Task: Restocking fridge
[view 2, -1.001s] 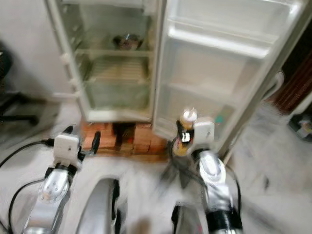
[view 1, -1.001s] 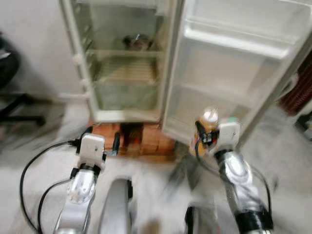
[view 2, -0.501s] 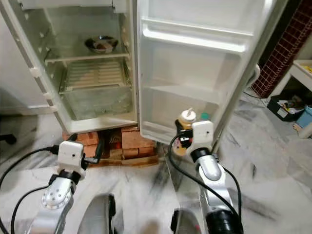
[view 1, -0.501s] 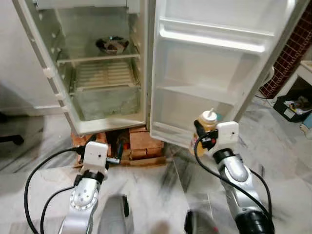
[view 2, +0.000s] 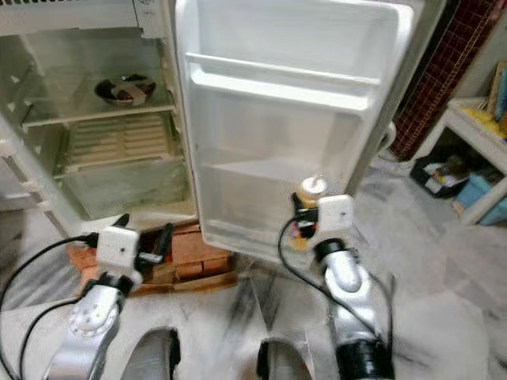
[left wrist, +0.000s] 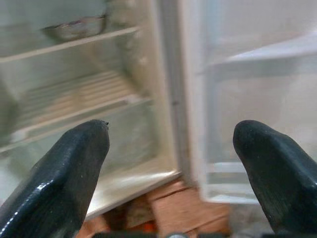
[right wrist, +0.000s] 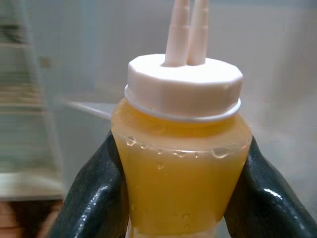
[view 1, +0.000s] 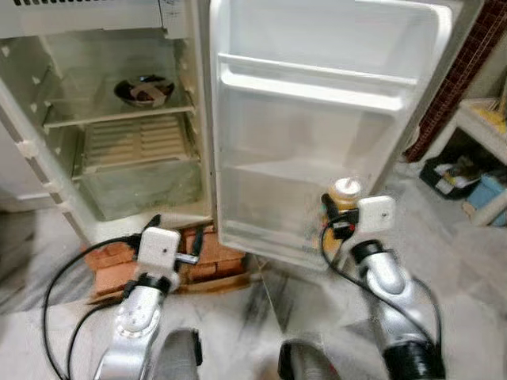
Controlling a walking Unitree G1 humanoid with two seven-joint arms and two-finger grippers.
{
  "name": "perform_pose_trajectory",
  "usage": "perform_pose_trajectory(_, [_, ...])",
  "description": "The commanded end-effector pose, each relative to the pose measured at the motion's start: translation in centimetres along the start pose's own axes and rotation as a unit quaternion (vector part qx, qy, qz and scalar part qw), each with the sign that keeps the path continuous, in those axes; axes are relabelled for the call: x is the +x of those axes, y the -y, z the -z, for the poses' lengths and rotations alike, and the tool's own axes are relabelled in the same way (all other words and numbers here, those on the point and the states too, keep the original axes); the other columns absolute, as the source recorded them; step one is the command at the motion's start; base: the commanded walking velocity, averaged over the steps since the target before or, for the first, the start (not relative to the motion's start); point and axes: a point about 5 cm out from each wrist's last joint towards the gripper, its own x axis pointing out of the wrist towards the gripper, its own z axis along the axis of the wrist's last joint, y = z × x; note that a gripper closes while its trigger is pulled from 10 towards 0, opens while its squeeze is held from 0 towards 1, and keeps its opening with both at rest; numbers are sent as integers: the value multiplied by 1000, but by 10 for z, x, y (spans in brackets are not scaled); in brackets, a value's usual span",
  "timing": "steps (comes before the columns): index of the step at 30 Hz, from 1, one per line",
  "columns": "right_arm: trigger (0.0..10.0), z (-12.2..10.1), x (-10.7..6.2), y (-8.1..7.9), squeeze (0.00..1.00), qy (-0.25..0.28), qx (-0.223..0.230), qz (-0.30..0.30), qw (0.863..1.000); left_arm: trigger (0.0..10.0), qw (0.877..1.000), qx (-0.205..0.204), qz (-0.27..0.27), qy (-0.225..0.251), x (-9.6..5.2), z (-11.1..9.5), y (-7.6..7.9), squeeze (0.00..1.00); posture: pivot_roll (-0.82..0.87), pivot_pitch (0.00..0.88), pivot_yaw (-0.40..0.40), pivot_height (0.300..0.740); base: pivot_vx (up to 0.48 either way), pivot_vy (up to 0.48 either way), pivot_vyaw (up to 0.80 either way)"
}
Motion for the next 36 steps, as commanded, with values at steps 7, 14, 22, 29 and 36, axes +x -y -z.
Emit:
perform_pose_trajectory(7, [10000, -7, -1, 10, 0, 12, -25, -4, 1000, 10000, 1000, -6, 11, 4, 1, -2, 9, 0, 25, 11, -48, 626, 214, 0, 454])
perform_pose_trajectory(14, [10000, -7, 1, 11, 0, 12, -19, 0, 1000, 10000, 1000, -7, 8, 4, 2, -2, 9, 0, 25, 11, -49, 626, 180, 0, 535])
perform_pose_trajectory(22, [10000, -7, 1, 12, 0, 13, -14, 3, 1000, 10000, 1000, -5, 14, 7, 2, -3, 11, 0, 25, 10, -50, 626, 178, 0, 0])
perform_pose_trajectory(29, [10000, -7, 2, 11, 0, 13, -14, 2, 1000, 10000, 1000, -4, 15, 6, 3, -2, 11, 0, 26, 8, -51, 626, 307, 0, 0])
perform_pose_trajectory(36, [10000, -7, 2, 12, 0, 14, -15, 3, 1000, 10000, 1000, -5, 18, 6, 3, -2, 12, 0, 24, 2, -50, 626, 344, 0, 0])
